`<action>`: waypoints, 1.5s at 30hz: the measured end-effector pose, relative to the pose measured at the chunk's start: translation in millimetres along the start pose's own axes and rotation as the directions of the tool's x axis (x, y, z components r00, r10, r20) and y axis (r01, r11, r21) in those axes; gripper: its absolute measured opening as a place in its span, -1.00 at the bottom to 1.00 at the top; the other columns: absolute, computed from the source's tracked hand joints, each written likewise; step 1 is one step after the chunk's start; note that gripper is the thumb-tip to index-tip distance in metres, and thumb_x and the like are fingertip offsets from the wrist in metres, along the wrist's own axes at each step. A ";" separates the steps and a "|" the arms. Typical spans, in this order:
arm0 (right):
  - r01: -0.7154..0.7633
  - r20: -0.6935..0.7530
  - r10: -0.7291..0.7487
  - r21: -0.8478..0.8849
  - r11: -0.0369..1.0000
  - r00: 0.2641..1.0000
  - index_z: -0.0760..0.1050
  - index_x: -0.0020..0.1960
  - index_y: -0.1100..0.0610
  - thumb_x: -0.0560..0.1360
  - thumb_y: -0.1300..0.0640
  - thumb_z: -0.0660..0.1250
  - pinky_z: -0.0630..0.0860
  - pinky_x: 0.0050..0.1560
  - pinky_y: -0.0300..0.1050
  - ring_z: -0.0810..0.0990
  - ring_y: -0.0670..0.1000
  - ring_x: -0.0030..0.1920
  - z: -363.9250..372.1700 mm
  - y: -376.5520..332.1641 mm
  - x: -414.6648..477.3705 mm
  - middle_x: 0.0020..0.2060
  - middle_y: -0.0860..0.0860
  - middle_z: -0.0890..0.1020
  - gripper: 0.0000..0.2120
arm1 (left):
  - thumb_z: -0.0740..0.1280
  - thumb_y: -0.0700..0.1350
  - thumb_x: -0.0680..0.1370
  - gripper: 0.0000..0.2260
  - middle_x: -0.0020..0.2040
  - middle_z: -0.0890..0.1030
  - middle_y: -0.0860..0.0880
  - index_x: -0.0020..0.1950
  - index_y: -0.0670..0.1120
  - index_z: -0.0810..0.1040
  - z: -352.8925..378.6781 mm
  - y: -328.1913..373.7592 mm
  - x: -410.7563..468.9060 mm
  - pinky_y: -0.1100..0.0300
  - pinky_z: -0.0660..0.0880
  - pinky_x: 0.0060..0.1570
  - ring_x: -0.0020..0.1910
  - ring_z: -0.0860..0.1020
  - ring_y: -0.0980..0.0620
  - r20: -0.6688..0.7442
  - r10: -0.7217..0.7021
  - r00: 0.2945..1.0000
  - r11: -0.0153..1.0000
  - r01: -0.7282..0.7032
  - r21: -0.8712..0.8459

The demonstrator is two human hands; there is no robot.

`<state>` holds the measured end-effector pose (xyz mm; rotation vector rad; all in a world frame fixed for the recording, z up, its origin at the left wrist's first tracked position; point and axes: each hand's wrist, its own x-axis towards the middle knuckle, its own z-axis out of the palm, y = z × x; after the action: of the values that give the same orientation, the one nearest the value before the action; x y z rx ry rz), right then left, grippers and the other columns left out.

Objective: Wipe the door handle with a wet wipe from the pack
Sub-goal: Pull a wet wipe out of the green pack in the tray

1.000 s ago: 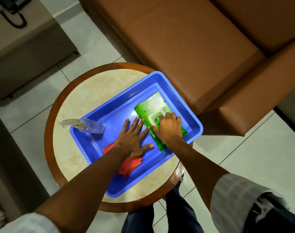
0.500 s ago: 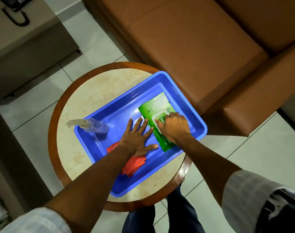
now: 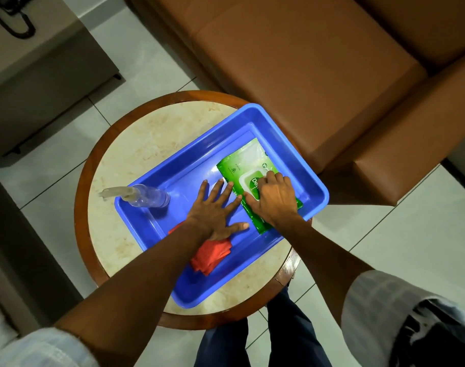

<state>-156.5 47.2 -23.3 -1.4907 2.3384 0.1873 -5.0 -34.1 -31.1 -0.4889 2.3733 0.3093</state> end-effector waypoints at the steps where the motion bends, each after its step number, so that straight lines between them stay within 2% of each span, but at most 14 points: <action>1: 0.001 0.006 -0.001 0.000 1.000 1.000 0.52 0.10 0.27 0.52 -0.17 0.16 0.38 0.08 0.08 0.48 0.23 0.07 -0.1 -0.5 0.2 0.07 0.23 0.56 -0.49 | -0.23 0.50 0.42 -0.21 0.59 -0.25 -0.07 0.55 0.12 -0.22 0.7 0.5 0.2 -0.28 -0.41 0.43 0.54 -0.33 -0.14 -0.005 -0.004 1.000 1.000 0.004 -0.001; 7: 0.039 0.007 -0.039 -0.051 0.998 0.999 0.52 0.08 0.23 0.57 0.10 0.11 0.37 0.09 0.07 0.53 0.22 0.06 -7.6 9.0 7.1 0.07 0.19 0.60 -0.71 | -0.24 0.49 0.42 -0.20 0.59 -0.26 -0.08 0.56 0.10 -0.19 -0.5 5.5 -0.5 -0.30 -0.37 0.44 0.55 -0.32 -0.13 0.007 -0.021 1.000 1.000 0.021 0.006; 12: 0.040 -0.016 -0.040 -0.047 0.998 0.999 0.51 0.12 0.26 0.53 -0.23 0.12 0.39 0.11 0.09 0.53 0.24 0.07 -4.2 2.5 7.3 0.07 0.26 0.58 -0.44 | -0.23 0.50 0.43 -0.20 0.59 -0.27 -0.10 0.56 0.09 -0.23 3.7 4.3 -0.9 -0.32 -0.33 0.45 0.55 -0.32 -0.14 0.005 -0.019 1.000 1.000 0.019 0.000; 17: 0.100 -0.007 -0.102 -0.148 0.984 0.995 0.48 0.15 0.32 0.57 -0.16 0.06 0.37 0.11 0.08 0.52 0.23 0.05 -1.4 -3.7 7.0 0.07 0.28 0.57 -0.45 | -0.26 0.50 0.41 -0.20 0.59 -0.26 -0.08 0.55 0.11 -0.23 4.9 1.6 0.6 -0.32 -0.33 0.45 0.55 -0.31 -0.13 0.001 -0.018 1.000 1.000 0.018 0.025; 20: 0.084 -0.005 -0.085 -0.099 0.992 0.996 0.49 0.13 0.32 0.59 -0.08 0.03 0.38 0.10 0.08 0.54 0.24 0.03 -5.1 -5.1 4.1 0.05 0.29 0.59 -0.51 | -0.30 0.50 0.38 -0.18 0.59 -0.25 -0.07 0.56 0.12 -0.21 2.0 1.2 2.0 -0.33 -0.33 0.44 0.55 -0.31 -0.13 0.007 -0.021 1.000 1.000 0.021 0.020; 23: 0.052 -0.100 -0.049 0.031 0.998 0.994 0.56 -0.02 0.28 0.58 -0.01 0.08 0.40 0.00 0.09 0.58 0.25 -0.10 -16.5 12.3 -0.2 -0.10 0.28 0.65 -0.58 | -0.37 0.48 0.35 -0.15 0.60 -0.21 -0.07 0.56 0.12 -0.15 -1.6 1.6 1.5 -0.33 -0.33 0.44 0.56 -0.28 -0.13 0.008 -0.013 1.000 1.000 0.013 -0.004; 25: 0.030 -0.212 -0.025 0.021 0.999 0.977 0.57 -0.06 0.24 0.56 0.06 0.13 0.40 -0.06 0.09 0.56 0.24 -0.13 -24.0 27.6 -1.2 -0.16 0.23 0.65 -0.68 | -0.38 0.45 0.38 -0.18 0.61 -0.13 -0.07 0.57 0.12 -0.08 -3.0 2.8 -1.4 -0.31 -0.31 0.46 0.57 -0.23 -0.12 -0.052 -0.018 0.999 1.000 0.016 -0.022; 28: -0.026 -0.379 0.002 -0.058 0.998 0.925 0.52 0.08 0.19 0.46 0.21 0.28 0.44 -0.10 0.06 0.54 0.23 -0.03 -36.0 39.2 0.0 -0.02 0.21 0.60 -0.80 | -0.35 0.39 0.45 -0.24 0.61 -0.01 -0.08 0.56 0.08 0.06 -4.4 7.4 -8.8 -0.28 -0.27 0.49 0.58 -0.15 -0.10 -0.179 -0.038 0.983 0.999 0.032 -0.035; 30: 0.061 -0.422 -0.142 -0.200 0.978 0.895 0.54 0.04 0.14 0.45 0.19 0.28 0.47 0.00 0.05 0.54 0.22 0.12 -37.8 39.6 -0.4 0.14 0.20 0.58 -0.81 | -0.28 0.35 0.52 -0.30 0.61 0.02 -0.10 0.55 0.04 0.10 -5.2 11.7 -11.0 -0.23 -0.27 0.49 0.59 -0.11 -0.09 -0.265 -0.056 0.963 0.998 0.047 -0.041; 32: 0.178 -0.336 -0.288 -0.320 0.930 0.897 0.61 -0.10 0.11 0.46 0.13 0.27 0.42 0.22 0.12 0.42 0.21 0.35 -36.1 35.5 -0.4 0.35 0.18 0.47 -0.86 | -0.17 0.30 0.58 -0.38 0.61 0.01 -0.11 0.56 0.03 0.07 -7.2 15.0 -10.4 -0.22 -0.23 0.50 0.59 -0.10 -0.08 -0.323 -0.058 0.945 0.998 0.041 -0.057; 33: 0.205 -0.265 -0.292 -0.313 0.927 0.919 0.62 -0.15 0.11 0.48 0.13 0.26 0.32 0.33 0.17 0.29 0.21 0.44 -33.7 33.3 -0.1 0.44 0.17 0.36 -0.83 | -0.14 0.28 0.59 -0.41 0.61 -0.01 -0.11 0.57 0.04 0.04 -8.6 17.0 -8.8 -0.22 -0.21 0.50 0.59 -0.10 -0.08 -0.336 -0.047 0.941 0.998 0.029 -0.057; 35: 0.178 -0.167 -0.217 -0.221 0.959 0.962 0.61 -0.16 0.11 0.52 0.11 0.23 0.06 0.46 0.22 0.02 0.20 0.54 -27.1 29.8 1.1 0.55 0.14 0.09 -0.79 | -0.13 0.26 0.60 -0.44 0.61 -0.06 -0.11 0.57 0.08 -0.01 -10.6 20.6 -4.8 -0.22 -0.21 0.51 0.58 -0.13 -0.09 -0.331 -0.031 0.943 0.998 0.013 -0.056; 37: 0.110 -0.158 -0.134 -0.153 0.982 0.978 0.60 -0.18 0.11 0.52 0.05 0.25 -0.08 0.48 0.22 -0.11 0.19 0.55 -20.9 27.9 2.2 0.56 0.11 -0.02 -0.78 | -0.13 0.27 0.60 -0.45 0.61 -0.11 -0.09 0.56 0.12 -0.04 -9.9 22.1 -0.8 -0.22 -0.22 0.51 0.58 -0.17 -0.09 -0.302 -0.023 0.953 0.998 0.005 -0.058; 45: -0.051 -0.140 0.046 -0.034 0.998 0.989 0.60 -0.20 0.10 0.48 0.00 0.34 -0.06 0.46 0.24 -0.17 0.15 0.55 -8.2 15.2 5.3 0.57 0.08 -0.04 -0.81 | -0.15 0.30 0.59 -0.44 0.60 -0.19 -0.07 0.54 0.19 -0.22 12.7 17.2 -1.7 -0.22 -0.25 0.51 0.57 -0.24 -0.10 -0.254 -0.010 0.967 0.995 -0.016 -0.101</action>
<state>-174.0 46.8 -18.9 -1.5097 2.4955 0.1448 -3.7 -13.7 -37.8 -0.6041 2.6162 0.3918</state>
